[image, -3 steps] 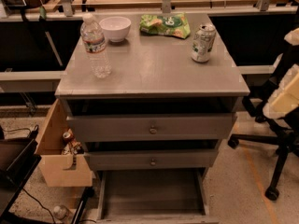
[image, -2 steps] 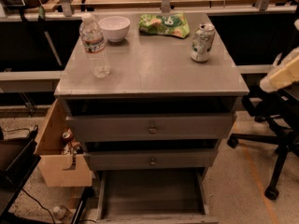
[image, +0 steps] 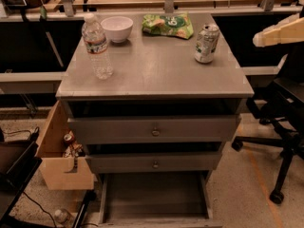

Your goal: Place 7up can into bottom drawer

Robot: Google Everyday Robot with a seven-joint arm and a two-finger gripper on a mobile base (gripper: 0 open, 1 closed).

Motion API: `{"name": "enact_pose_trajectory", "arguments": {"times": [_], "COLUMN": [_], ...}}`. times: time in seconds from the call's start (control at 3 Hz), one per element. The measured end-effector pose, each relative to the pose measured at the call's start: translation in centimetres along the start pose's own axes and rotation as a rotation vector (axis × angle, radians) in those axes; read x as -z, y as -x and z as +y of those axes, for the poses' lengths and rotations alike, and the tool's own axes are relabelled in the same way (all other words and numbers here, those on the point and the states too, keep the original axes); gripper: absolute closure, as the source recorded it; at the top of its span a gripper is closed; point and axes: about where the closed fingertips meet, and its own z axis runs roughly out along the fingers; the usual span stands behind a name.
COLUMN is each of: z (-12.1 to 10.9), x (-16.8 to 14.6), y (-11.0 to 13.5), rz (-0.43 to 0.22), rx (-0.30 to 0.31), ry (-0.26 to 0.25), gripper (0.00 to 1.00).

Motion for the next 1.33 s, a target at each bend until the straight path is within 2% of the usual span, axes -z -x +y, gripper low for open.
{"name": "enact_pose_trajectory", "arguments": {"times": [0.33, 0.67, 1.0, 1.33], "z": [0.1, 0.8, 0.9, 0.9], "x": [0.0, -3.0, -8.0, -12.8], "y": [0.0, -0.6, -1.2, -2.1], "rz": [0.001, -0.057, -0.152, -0.214], "rx": [0.001, -0.053, -0.141, -0.178], "ry": [0.001, 0.029, 0.071, 0.095], "gripper": [0.0, 0.0, 0.0, 0.0]}}
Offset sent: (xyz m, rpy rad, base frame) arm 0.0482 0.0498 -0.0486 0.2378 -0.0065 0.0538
